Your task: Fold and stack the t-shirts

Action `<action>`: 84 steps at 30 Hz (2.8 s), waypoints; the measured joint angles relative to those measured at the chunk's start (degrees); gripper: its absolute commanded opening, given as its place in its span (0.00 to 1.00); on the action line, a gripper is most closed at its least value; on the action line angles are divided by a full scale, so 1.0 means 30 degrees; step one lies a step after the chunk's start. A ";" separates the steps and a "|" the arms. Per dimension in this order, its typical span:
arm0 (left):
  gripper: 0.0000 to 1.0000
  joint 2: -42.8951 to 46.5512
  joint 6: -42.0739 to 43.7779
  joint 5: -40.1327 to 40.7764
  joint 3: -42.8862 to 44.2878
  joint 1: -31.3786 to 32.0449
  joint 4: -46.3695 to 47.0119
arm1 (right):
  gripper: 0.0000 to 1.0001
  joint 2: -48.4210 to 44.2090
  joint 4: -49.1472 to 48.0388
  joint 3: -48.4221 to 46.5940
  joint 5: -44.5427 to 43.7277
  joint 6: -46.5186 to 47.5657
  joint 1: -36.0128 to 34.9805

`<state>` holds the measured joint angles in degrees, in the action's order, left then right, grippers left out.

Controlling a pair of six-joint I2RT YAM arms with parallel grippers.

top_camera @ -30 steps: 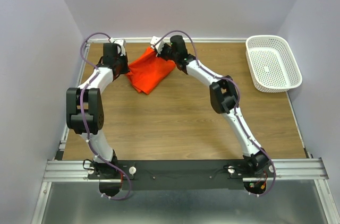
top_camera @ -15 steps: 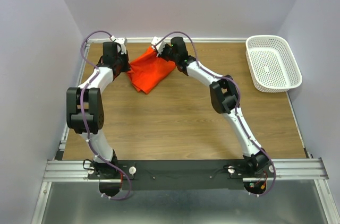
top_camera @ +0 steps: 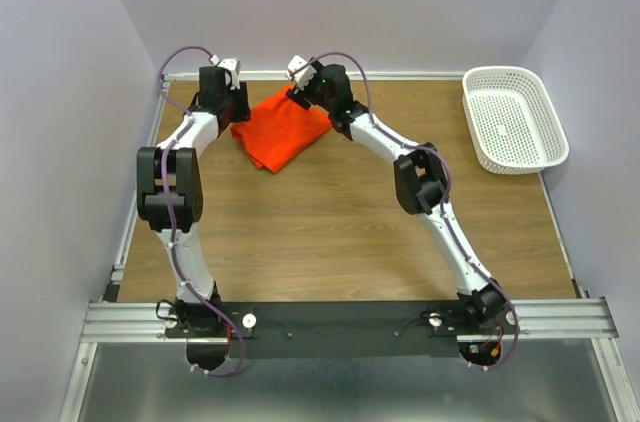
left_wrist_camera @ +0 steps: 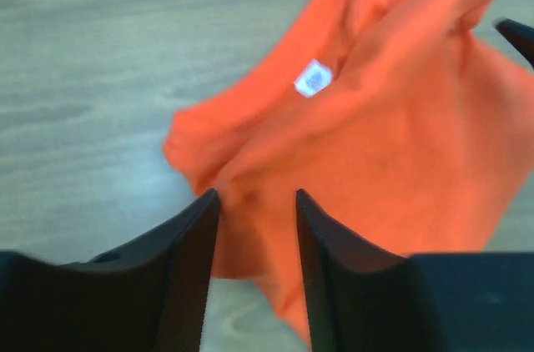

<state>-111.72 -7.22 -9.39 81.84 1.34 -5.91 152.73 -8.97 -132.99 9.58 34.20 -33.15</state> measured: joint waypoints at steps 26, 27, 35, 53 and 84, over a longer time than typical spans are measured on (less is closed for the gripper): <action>0.50 0.5559 -0.6725 -0.3104 -0.9872 -0.0211 0.7162 | 0.63 -0.6790 0.4976 0.7533 1.2641 -0.8859 0.2790; 0.49 0.5413 -0.6819 -0.3249 -0.9952 -0.0211 0.7380 | 0.63 -0.7140 0.5260 0.8276 1.2990 -0.8932 0.2739; 0.44 0.1333 -0.7286 -0.3592 -0.6142 -0.0452 0.9180 | 0.63 -0.9901 0.6178 1.1912 1.3850 -0.8896 0.2441; 0.45 -0.3978 -0.6659 -0.1712 0.0947 -0.2426 0.4218 | 0.63 -1.1744 0.6317 1.4324 1.3376 -0.9406 0.2798; 0.63 0.6178 -1.3238 0.0146 -1.1468 0.1071 0.5370 | 0.90 -2.3576 0.8320 2.3737 1.3631 -0.8386 0.5085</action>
<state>-93.19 -46.94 -8.95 47.44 4.56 10.20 82.00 15.99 -61.78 50.48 9.04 -17.89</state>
